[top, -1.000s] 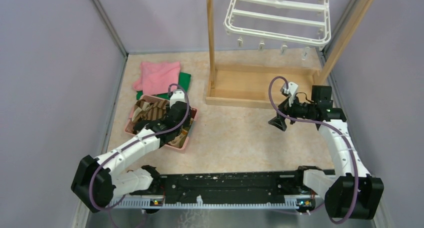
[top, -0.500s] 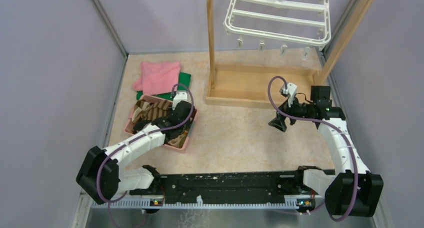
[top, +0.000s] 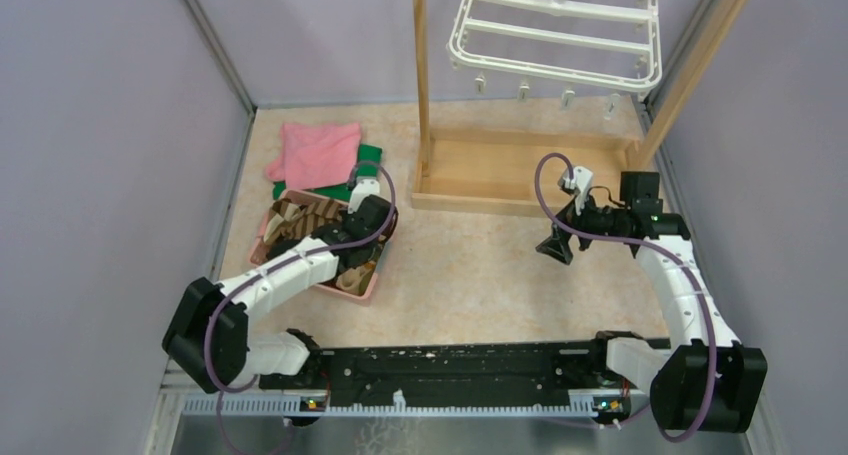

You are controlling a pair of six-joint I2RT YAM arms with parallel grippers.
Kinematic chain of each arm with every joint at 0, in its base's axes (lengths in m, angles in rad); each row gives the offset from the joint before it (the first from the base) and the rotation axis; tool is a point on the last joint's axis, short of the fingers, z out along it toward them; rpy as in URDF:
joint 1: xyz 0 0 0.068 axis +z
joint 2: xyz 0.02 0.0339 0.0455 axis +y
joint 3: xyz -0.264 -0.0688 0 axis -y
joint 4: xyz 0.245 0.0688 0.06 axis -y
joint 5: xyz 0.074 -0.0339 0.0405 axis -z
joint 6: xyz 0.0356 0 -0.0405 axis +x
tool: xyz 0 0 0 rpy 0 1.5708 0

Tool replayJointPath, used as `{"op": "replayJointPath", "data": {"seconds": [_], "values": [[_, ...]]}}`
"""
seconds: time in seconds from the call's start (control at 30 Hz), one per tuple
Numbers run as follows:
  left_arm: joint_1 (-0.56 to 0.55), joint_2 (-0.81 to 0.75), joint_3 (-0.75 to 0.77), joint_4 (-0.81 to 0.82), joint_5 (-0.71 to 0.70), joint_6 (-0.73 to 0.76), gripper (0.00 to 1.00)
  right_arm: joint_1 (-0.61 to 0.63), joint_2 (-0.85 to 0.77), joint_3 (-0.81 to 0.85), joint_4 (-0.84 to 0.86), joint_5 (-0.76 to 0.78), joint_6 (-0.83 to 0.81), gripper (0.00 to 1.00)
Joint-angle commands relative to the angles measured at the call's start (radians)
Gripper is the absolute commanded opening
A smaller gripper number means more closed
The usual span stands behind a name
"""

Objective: Clip the socks to the hanger
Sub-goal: Pick up the sock from the bin.

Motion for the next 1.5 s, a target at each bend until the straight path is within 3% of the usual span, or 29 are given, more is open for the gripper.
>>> {"op": "replayJointPath", "data": {"seconds": [0.0, 0.17, 0.37, 0.5, 0.63, 0.77, 0.97, 1.17, 1.33, 1.47], "values": [[-0.002, -0.045, 0.101, -0.08, 0.04, -0.003, 0.0, 0.014, -0.004, 0.014, 0.005, -0.046, -0.02, 0.99], [-0.012, -0.245, 0.169, -0.069, 0.245, 0.076, 0.0, 0.013, -0.003, 0.025, -0.02, -0.105, -0.028, 0.99], [-0.011, -0.447, 0.055, 0.246, 0.681, 0.214, 0.0, 0.019, -0.007, 0.052, -0.175, -0.39, -0.202, 0.98], [-0.011, -0.464, -0.007, 0.476, 0.965, 0.234, 0.0, 0.034, -0.009, 0.096, -0.33, -0.552, -0.437, 0.99], [-0.03, -0.419, -0.007, 0.681, 1.15, 0.217, 0.0, 0.035, 0.0, 0.161, -0.346, -0.607, -0.418, 0.98], [-0.073, -0.348, 0.016, 0.805, 1.155, 0.181, 0.0, 0.062, -0.001, 0.2, -0.211, -0.599, -0.19, 0.98], [-0.18, -0.228, -0.004, 0.974, 1.005, 0.11, 0.0, 0.109, -0.021, 0.235, -0.146, -0.602, -0.055, 0.98], [-0.263, -0.139, -0.019, 1.106, 0.916, 0.044, 0.0, 0.131, -0.031, 0.19, 0.185, -0.491, 0.318, 0.86], [-0.281, -0.122, -0.03, 1.13, 0.885, 0.038, 0.0, 0.14, -0.039, 0.174, 0.272, -0.536, 0.404, 0.62], [-0.283, -0.112, -0.047, 1.142, 0.881, 0.024, 0.0, 0.151, -0.044, 0.178, 0.273, -0.558, 0.387, 0.26]]}}
